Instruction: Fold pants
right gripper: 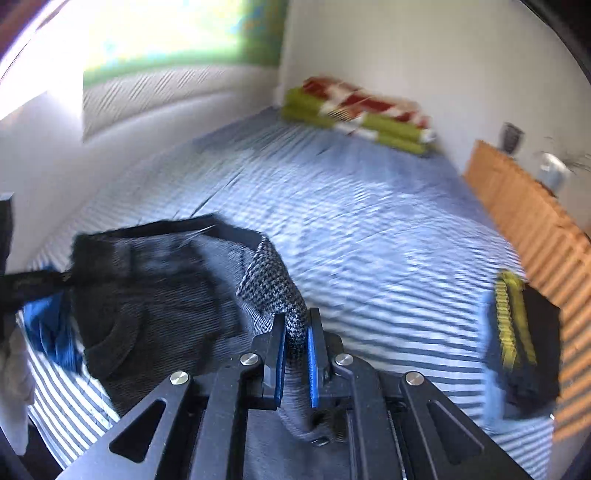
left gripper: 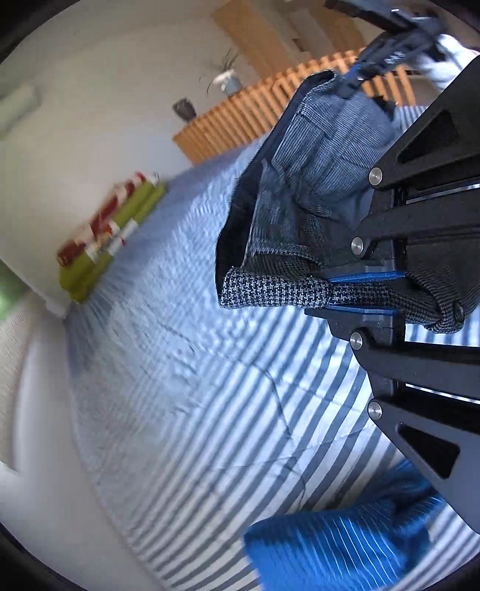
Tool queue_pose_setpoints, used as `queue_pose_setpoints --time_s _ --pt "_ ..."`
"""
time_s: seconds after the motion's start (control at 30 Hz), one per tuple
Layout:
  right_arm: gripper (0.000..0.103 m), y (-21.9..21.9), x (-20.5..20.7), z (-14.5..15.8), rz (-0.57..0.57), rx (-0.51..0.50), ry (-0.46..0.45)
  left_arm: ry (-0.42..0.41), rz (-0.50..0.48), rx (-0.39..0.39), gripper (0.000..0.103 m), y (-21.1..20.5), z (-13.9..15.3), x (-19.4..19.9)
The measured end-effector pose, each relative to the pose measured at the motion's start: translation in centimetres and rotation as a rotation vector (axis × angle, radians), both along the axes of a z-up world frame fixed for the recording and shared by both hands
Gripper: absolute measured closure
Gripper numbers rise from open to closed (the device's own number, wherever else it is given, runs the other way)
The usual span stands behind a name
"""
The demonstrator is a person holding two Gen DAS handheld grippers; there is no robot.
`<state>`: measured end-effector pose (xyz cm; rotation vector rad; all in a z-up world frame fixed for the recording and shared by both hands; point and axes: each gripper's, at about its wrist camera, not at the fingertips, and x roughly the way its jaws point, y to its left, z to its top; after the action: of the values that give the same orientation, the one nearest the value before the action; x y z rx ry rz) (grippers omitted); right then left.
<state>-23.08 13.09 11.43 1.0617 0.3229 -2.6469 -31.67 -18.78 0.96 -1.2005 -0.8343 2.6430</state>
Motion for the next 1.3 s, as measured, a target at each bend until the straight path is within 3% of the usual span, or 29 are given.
queue_pose_setpoints --time_s 0.23,0.47,0.53,0.7,0.87,0.97,1.07,1.13,1.17,1.2,1.23,1.3 --pt "0.094 8.8 4.6 8.8 -0.136 -0.128 0.095 0.173 -0.120 -0.018 0.093 2.7 10.7 7.1" --pt "0.094 14.2 11.4 16.4 -0.152 -0.211 0.228 0.391 -0.229 -0.111 0.093 6.4 21.9 16.5" --pt "0.094 15.6 13.7 18.0 -0.140 -0.258 0.244 0.431 -0.236 -0.117 0.093 6.7 24.1 18.4" --pt "0.094 15.8 17.2 19.4 -0.122 -0.264 0.265 0.468 -0.256 -0.077 0.093 5.8 27.4 21.8" --pt "0.094 15.3 16.5 18.8 -0.109 -0.286 0.215 0.436 -0.246 -0.114 0.093 4.7 28.1 21.6" --pt "0.094 14.5 13.6 16.8 -0.127 -0.274 0.169 0.366 -0.234 -0.131 0.093 4.8 26.4 18.3" --pt "0.094 13.6 8.9 13.9 -0.159 -0.252 0.106 0.265 -0.214 -0.132 0.093 5.2 22.9 12.2" --pt "0.092 13.0 4.8 11.7 -0.197 -0.204 0.077 0.193 -0.211 -0.170 0.085 6.4 20.2 7.7" --pt "0.091 12.4 1.8 9.9 -0.202 -0.149 0.047 0.136 -0.149 -0.219 0.073 6.5 18.2 4.9" --pt "0.081 12.1 -0.4 8.5 -0.208 -0.113 0.016 0.095 -0.111 -0.263 0.062 6.7 16.8 3.1" --pt "0.071 12.3 -3.2 6.5 -0.271 -0.065 -0.022 0.063 -0.089 -0.272 0.062 6.5 15.5 1.6" --pt "0.070 13.3 -6.5 3.3 -0.332 -0.059 -0.107 0.003 -0.045 -0.227 0.062 5.3 12.4 -0.4"
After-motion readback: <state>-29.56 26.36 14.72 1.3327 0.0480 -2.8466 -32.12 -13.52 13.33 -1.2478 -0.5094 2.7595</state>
